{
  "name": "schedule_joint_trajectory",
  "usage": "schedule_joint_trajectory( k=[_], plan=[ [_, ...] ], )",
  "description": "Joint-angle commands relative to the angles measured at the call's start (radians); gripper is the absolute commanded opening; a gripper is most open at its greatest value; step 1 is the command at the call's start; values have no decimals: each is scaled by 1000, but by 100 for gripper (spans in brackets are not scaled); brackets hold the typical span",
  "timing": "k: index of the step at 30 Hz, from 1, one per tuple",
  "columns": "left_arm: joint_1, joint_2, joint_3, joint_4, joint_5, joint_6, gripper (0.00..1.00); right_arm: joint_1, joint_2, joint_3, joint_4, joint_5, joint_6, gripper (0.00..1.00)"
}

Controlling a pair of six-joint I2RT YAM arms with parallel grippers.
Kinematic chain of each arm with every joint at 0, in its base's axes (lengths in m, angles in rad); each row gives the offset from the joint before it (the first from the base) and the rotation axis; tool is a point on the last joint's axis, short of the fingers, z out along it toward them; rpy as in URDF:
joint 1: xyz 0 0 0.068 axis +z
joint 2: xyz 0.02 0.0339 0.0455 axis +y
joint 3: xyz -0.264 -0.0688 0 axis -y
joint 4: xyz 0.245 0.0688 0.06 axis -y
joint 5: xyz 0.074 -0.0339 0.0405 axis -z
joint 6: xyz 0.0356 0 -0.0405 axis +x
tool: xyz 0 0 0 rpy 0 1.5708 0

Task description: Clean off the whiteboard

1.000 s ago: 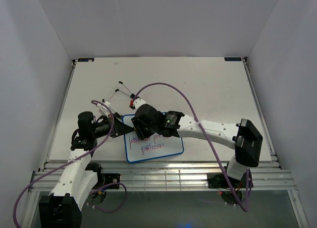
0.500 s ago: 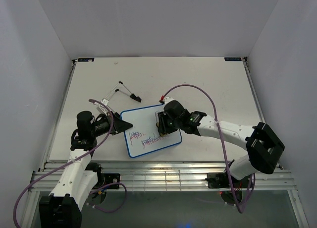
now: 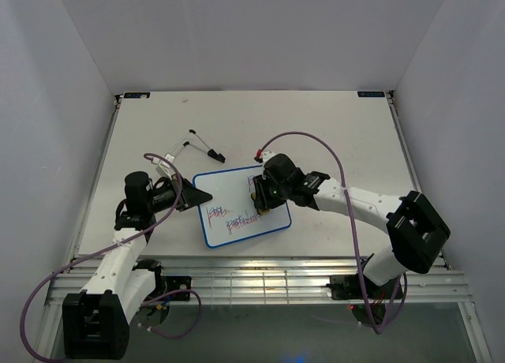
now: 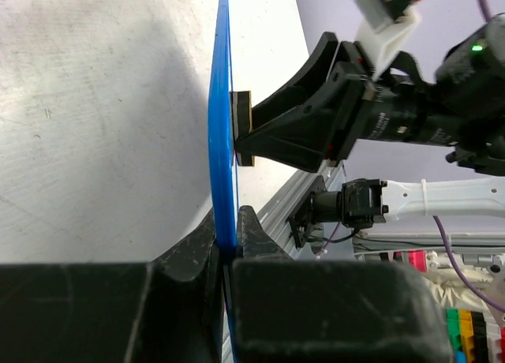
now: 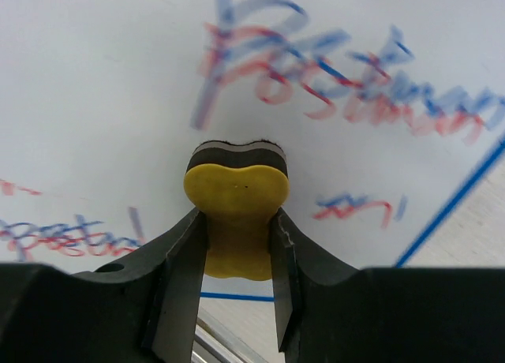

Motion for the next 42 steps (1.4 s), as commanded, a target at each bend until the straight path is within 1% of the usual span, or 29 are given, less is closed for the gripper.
schedule_joint_trajectory(
  k=[1, 6, 8, 12, 16, 20, 25, 30, 32, 35, 37, 42],
  plan=[
    [-35, 3, 45, 50, 226, 6, 0, 84, 40, 110, 54, -60, -20, 13],
    [-39, 20, 47, 42, 224, 7, 0, 110, 68, 175, 91, -47, -19, 13],
    [-38, 20, 47, 41, 220, 9, 0, 107, 89, 185, 99, -26, -26, 13],
    [-41, 18, 48, 35, 218, 12, 0, 80, 120, 189, 92, -31, -34, 13],
    [-41, 17, 50, 35, 224, 13, 0, 26, 115, 146, 94, -26, -43, 13],
    [-41, 17, 50, 35, 226, 13, 0, -34, 85, 68, 99, -31, -51, 13],
    [-43, 17, 50, 33, 223, 15, 0, -136, 54, -5, 93, -73, -62, 13],
    [-43, 15, 50, 31, 218, 15, 0, -189, 61, -35, 77, -122, -62, 13],
    [-43, 15, 50, 30, 220, 15, 0, -189, 68, -34, 63, -127, -60, 13],
    [-43, 15, 50, 31, 218, 18, 0, -186, 71, -16, 59, -176, -50, 13],
    [-43, 17, 51, 31, 220, 21, 0, -163, 74, 13, 54, -199, -49, 12],
    [-43, 11, 54, 30, 226, 26, 0, -79, 107, 121, -28, -221, -56, 12]
  ],
)
